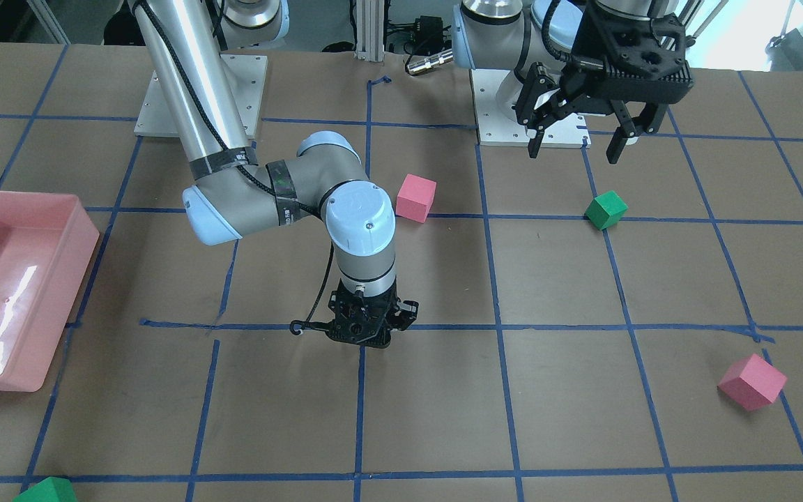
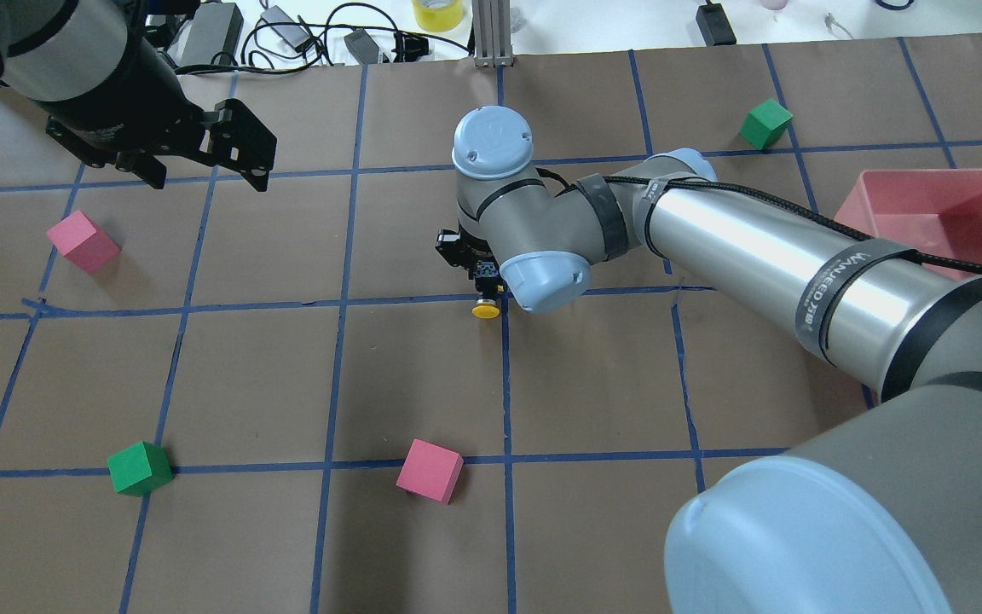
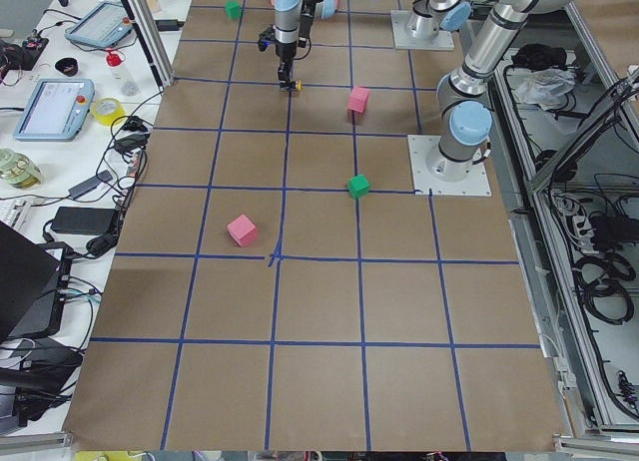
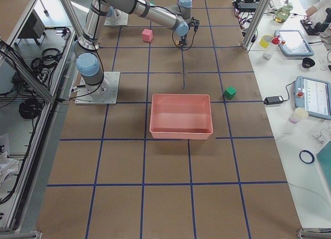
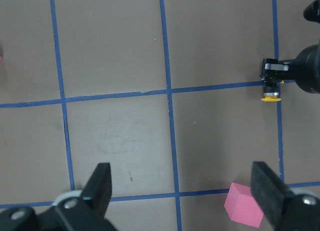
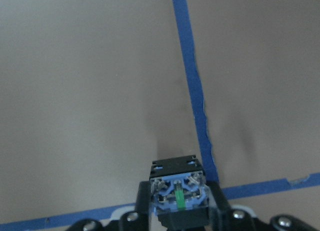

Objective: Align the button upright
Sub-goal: 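Lower the button switch onto the table, yellow cap sideways, then open the right gripper and raise it away from the switch, then move the left gripper down over the lying button switch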

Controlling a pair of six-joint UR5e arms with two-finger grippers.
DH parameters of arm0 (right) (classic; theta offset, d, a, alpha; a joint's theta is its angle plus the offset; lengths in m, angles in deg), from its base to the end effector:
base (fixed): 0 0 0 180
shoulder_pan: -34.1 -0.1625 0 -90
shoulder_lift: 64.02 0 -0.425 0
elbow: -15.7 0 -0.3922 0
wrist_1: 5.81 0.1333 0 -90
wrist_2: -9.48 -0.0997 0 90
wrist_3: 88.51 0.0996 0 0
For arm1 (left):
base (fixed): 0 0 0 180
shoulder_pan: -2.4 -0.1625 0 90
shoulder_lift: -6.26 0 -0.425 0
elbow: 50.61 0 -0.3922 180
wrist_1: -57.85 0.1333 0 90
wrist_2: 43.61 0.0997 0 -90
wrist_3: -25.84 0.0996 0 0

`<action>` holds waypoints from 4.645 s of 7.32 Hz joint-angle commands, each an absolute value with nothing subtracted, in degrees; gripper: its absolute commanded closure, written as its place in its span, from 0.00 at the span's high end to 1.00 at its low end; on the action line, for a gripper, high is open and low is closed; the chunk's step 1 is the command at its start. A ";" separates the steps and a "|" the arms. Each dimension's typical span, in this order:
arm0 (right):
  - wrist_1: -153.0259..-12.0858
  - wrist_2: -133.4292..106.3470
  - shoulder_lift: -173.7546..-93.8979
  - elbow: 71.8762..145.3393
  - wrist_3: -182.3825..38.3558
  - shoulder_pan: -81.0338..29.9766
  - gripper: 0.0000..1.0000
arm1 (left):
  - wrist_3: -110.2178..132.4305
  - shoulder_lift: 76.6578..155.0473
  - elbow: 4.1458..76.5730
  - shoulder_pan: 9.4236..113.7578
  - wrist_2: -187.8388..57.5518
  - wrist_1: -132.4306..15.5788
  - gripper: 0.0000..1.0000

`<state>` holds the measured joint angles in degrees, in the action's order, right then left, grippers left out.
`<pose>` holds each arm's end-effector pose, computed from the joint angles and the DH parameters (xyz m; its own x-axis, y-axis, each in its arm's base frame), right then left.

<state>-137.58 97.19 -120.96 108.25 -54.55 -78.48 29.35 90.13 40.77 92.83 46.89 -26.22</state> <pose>0.3804 -0.5572 0.2021 -0.9771 0.1913 -0.0929 0.1978 0.9780 -0.0668 -0.1359 -0.4609 0.5382 -0.9976 0.0660 -0.0199 0.0686 0.9804 -0.1845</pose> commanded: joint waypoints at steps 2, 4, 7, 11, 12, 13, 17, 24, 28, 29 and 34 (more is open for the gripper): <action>-137.12 97.19 -121.15 108.95 -54.50 -78.48 0.20 | 29.35 90.02 40.88 92.92 47.09 -22.85 1.00; -137.64 96.85 -122.11 109.74 -54.41 -78.48 0.65 | 29.35 89.58 41.06 92.92 47.18 -22.83 1.00; -137.03 96.41 -125.70 109.66 -55.89 -78.40 0.99 | 29.35 89.49 41.15 92.92 47.18 -22.74 1.00; -124.53 96.59 -133.86 106.15 -72.63 -71.06 1.00 | 29.35 89.58 41.32 93.10 47.09 -22.66 1.00; -119.50 96.32 -136.85 105.79 -79.39 -66.66 1.00 | 29.35 90.45 41.32 93.19 47.18 -22.65 1.00; -113.54 96.32 -140.62 105.79 -84.16 -62.62 1.00 | 29.35 90.89 41.41 93.19 47.18 -22.74 1.00; -97.42 97.98 -150.49 100.36 -90.18 -58.62 1.00 | 26.29 92.13 55.07 95.11 47.09 -2.43 1.00; -97.04 98.17 -151.39 100.25 -94.30 -58.62 1.00 | 14.69 103.70 77.36 103.80 47.27 49.02 1.00; -97.30 99.57 -151.29 100.34 -94.49 -58.53 1.00 | 14.50 118.02 77.62 112.94 52.87 68.44 0.97; -97.48 99.48 -151.29 100.34 -94.49 -58.53 1.00 | 14.24 120.75 77.54 114.27 54.11 71.19 0.97; -97.30 99.57 -151.21 100.51 -94.49 -58.45 1.00 | 8.43 131.49 76.57 117.09 54.03 84.75 0.97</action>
<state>-97.36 99.57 -151.21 100.45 -94.54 -58.45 9.20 129.56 77.10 116.22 53.76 83.61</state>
